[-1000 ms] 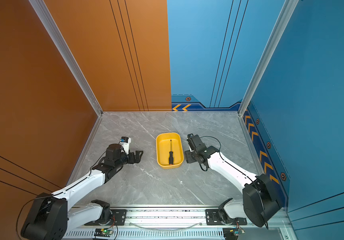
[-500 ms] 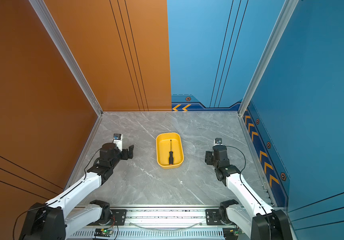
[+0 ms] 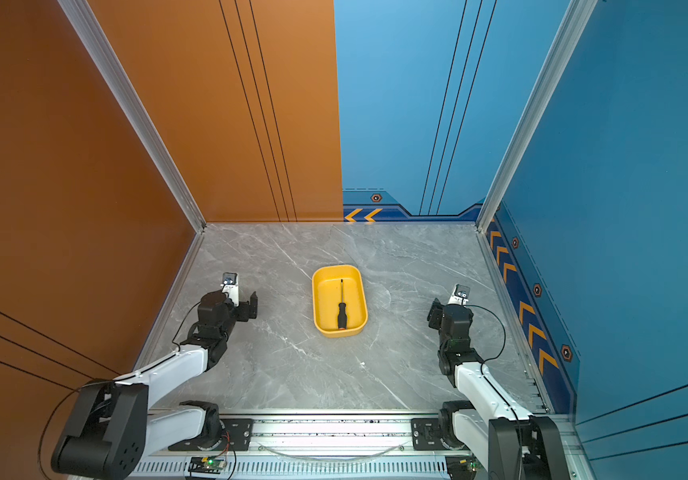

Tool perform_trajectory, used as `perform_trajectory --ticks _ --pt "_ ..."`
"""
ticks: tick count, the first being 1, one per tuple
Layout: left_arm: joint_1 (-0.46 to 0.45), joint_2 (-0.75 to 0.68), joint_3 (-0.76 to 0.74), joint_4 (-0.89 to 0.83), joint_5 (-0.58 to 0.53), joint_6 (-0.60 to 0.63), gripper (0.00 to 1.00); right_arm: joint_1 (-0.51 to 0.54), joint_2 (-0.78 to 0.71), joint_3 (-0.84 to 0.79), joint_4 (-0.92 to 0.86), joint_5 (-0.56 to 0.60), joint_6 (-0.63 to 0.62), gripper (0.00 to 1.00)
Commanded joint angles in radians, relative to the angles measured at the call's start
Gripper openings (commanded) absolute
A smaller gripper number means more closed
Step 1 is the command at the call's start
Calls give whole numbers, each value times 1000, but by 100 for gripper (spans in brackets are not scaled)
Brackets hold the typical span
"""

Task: Put the screwdriver in the bin

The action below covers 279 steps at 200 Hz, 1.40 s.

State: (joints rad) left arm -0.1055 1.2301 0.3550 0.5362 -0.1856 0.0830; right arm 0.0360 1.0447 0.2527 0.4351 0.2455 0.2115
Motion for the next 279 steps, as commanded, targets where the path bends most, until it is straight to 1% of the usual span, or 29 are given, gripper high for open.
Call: perform_trajectory --ticks 1,27,43,70,94,108,115,127,148,183,190,198,205,231,279 --pt "19 58 -19 130 66 17 98 -17 65 -10 206 44 -24 71" --pt "31 97 -6 172 88 22 98 -26 159 -8 315 55 -34 71" --pt "41 116 -13 226 86 20 98 -28 195 7 336 46 -39 71" --pt "58 110 -19 228 120 9 98 -35 273 21 424 29 -48 71" --pt "65 121 -34 275 196 -1 98 -36 354 22 519 19 -60 71" --pt "72 180 -53 379 245 -4 98 -36 404 23 564 11 -63 71" --pt "70 219 -65 447 241 -1 98 -36 424 22 583 7 -65 71" --pt "73 269 -74 512 207 -13 98 -35 434 30 579 -2 -71 71" --pt "82 341 -65 573 187 -33 98 -32 450 41 571 -5 -75 71" --pt "85 333 -11 460 155 -45 98 5 507 97 526 3 -123 71" --pt "85 333 6 424 155 -45 98 17 499 111 486 12 -136 71" --pt "90 335 23 393 156 -50 98 19 498 112 487 13 -136 71" --pt "100 336 28 386 156 -63 98 19 506 106 509 13 -138 72" --pt "114 337 28 387 175 -76 98 19 503 108 498 10 -137 74" --pt "116 337 29 386 179 -77 98 15 502 109 495 5 -136 84"
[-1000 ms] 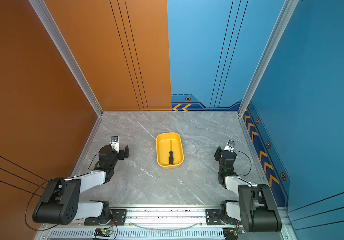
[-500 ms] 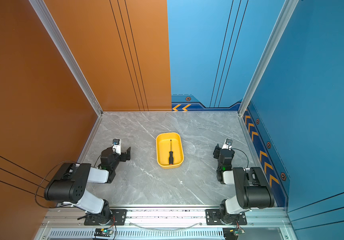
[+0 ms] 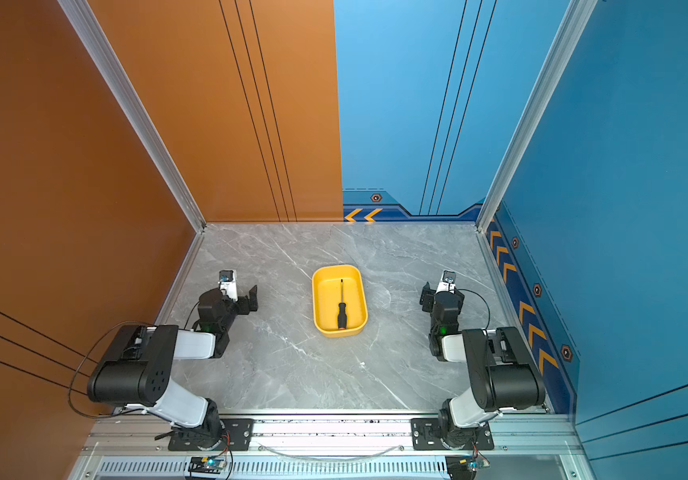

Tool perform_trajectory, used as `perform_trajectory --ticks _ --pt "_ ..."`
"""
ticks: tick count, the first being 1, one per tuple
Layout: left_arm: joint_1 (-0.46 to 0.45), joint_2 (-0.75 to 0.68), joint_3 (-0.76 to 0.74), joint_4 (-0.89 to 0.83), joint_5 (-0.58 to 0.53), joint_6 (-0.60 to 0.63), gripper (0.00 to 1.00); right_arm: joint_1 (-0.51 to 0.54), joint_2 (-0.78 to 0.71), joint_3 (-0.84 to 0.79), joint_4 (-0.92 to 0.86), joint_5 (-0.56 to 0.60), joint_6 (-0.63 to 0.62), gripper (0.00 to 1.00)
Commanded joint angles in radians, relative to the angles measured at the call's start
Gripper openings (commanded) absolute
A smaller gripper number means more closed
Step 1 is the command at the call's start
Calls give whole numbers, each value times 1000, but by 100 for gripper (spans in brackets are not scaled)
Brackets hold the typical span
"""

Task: Put the screwdriver in the bin

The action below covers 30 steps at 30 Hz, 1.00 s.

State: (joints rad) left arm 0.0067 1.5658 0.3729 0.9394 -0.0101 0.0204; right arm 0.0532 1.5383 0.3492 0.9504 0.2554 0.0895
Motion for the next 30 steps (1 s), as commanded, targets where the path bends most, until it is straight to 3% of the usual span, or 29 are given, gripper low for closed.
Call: perform_trajectory --ticks 1,11,30 --pt "4 1 11 -17 4 -14 98 -1 9 13 -21 -5 -14 84" --pt "5 0 8 -17 4 -17 98 0 8 13 -18 -2 -14 100" --pt "5 -1 7 -16 4 -16 98 4 10 11 -15 4 -17 100"
